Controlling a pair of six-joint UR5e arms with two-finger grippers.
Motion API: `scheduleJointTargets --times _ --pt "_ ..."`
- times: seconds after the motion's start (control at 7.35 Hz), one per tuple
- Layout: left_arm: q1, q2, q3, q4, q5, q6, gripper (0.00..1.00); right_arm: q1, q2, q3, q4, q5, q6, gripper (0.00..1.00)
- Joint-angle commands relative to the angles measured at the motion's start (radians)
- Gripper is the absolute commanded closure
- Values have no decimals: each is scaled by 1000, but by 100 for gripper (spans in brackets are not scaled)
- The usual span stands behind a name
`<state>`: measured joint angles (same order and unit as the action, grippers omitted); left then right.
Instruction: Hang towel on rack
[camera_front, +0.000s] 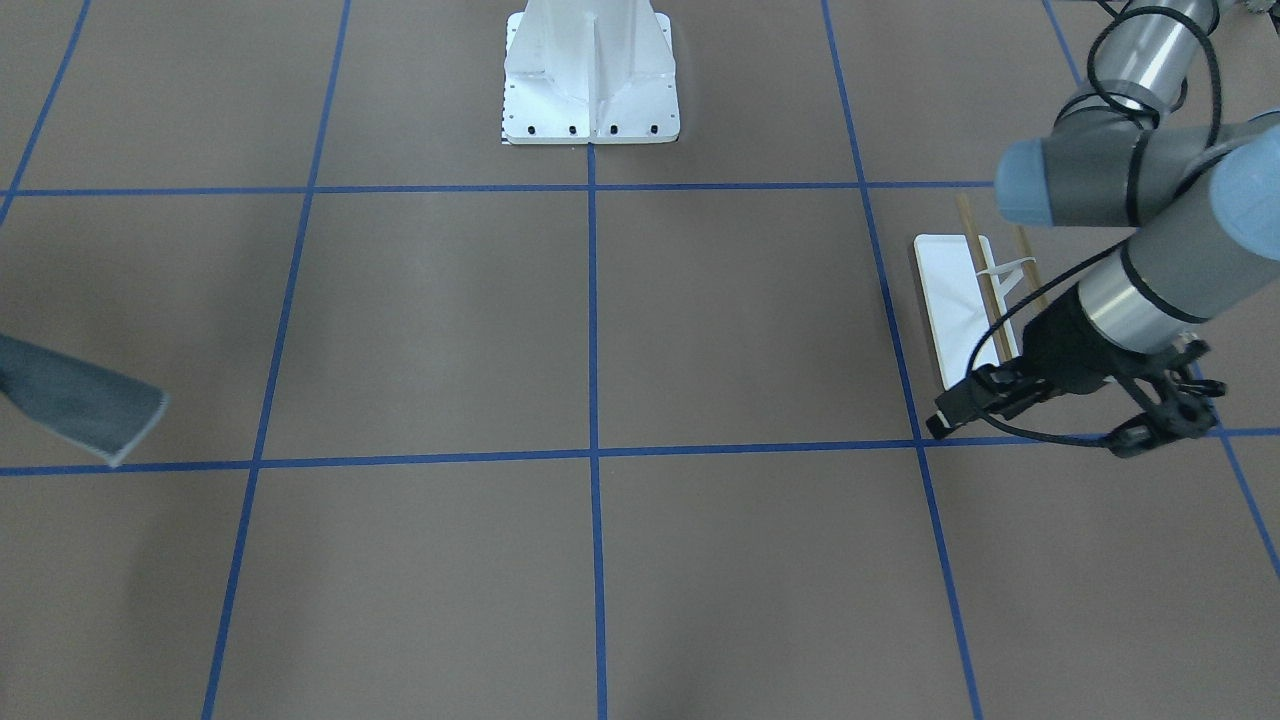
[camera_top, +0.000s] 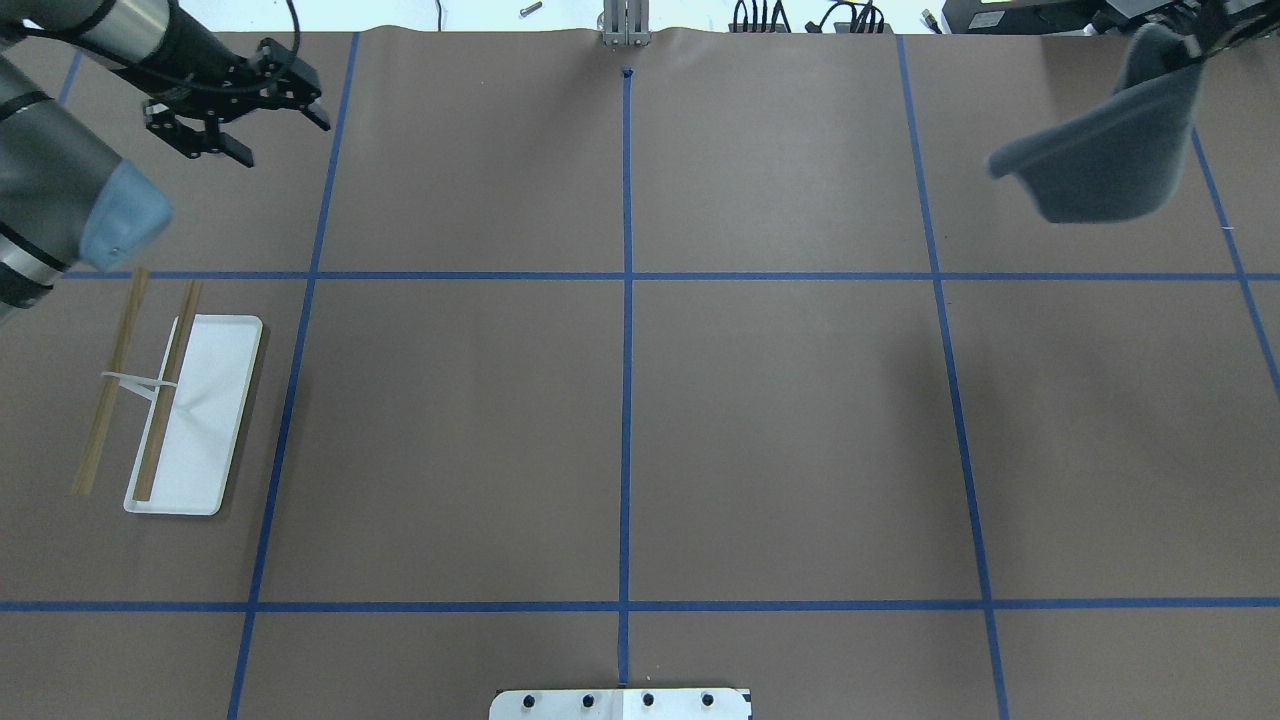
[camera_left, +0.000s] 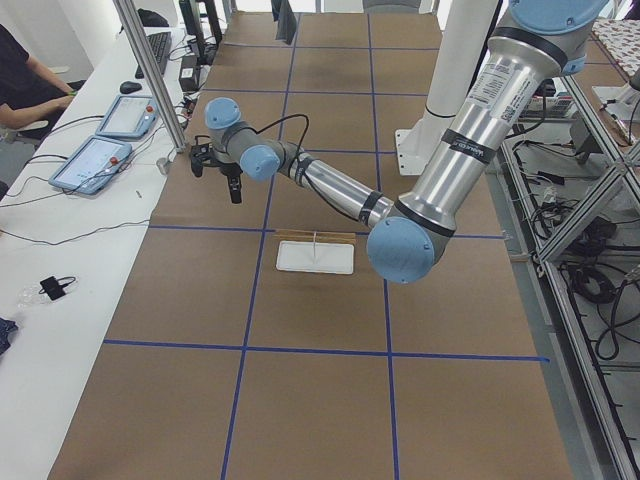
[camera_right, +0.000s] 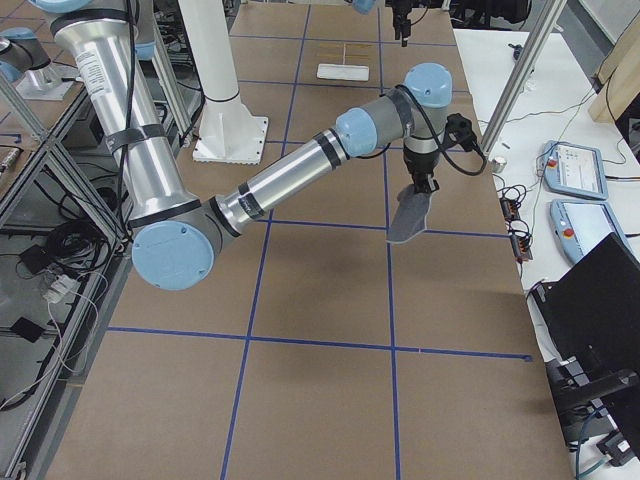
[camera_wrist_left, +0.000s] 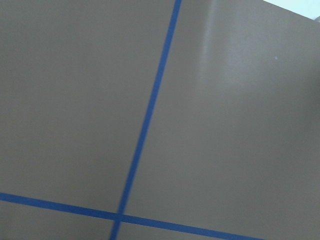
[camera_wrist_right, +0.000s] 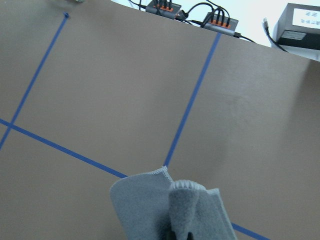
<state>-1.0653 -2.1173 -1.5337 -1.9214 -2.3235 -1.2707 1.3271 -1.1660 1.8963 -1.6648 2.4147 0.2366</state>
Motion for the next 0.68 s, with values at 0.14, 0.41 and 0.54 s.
scheduleJointTargets --times 0.14,0.41,0.54 --pt "97 -151 0 -44 3 -405 2 -324 29 163 184 -295 287 100" --pt "154 -209 1 -53 51 -526 2 -539 45 228 183 -504 404 100" --pt "191 -234 1 -53 90 -585 2 -587 80 228 186 -557 459 100"
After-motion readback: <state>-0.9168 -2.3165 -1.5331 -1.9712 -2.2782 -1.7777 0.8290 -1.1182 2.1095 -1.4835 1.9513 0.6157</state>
